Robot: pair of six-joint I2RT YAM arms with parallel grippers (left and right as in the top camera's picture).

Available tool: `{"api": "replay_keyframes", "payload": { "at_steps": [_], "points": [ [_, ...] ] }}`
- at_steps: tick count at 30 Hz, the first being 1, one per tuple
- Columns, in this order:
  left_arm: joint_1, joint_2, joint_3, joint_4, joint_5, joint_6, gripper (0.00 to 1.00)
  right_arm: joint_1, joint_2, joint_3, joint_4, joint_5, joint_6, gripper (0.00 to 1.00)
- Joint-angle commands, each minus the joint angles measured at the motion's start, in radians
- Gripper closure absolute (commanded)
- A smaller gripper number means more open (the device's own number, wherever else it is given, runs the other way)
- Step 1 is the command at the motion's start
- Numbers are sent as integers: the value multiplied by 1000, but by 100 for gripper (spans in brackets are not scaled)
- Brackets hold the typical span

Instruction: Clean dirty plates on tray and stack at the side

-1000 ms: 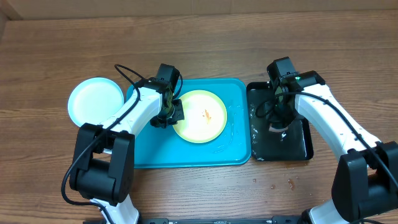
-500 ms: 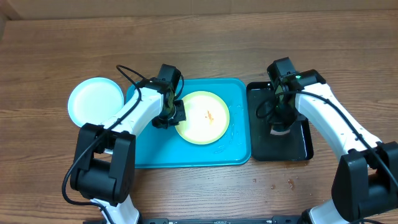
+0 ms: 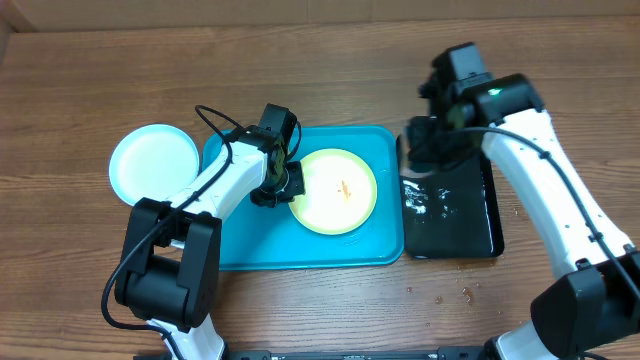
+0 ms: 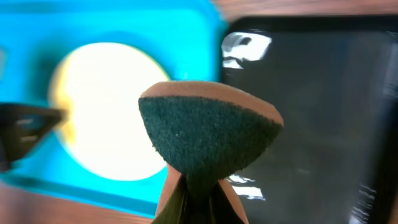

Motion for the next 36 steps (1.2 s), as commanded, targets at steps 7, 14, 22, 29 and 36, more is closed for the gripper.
{"api": "replay_keyframes", "payload": {
  "at_steps": [7,14,22,29,36],
  "points": [
    [-9,12,-8,5,29,13,96,212,19,-38,156,-68,163,96],
    [-9,12,-8,6,24,13,96,308,108,-142,327,-58,214,96],
    [-6,12,-8,7,25,45,96,325,160,-222,468,-82,263,96],
    [-6,12,-8,8,25,47,96,325,201,-264,546,-97,290,96],
    [-6,12,-8,7,25,47,96,327,272,-264,612,-119,293,96]
  ]
}}
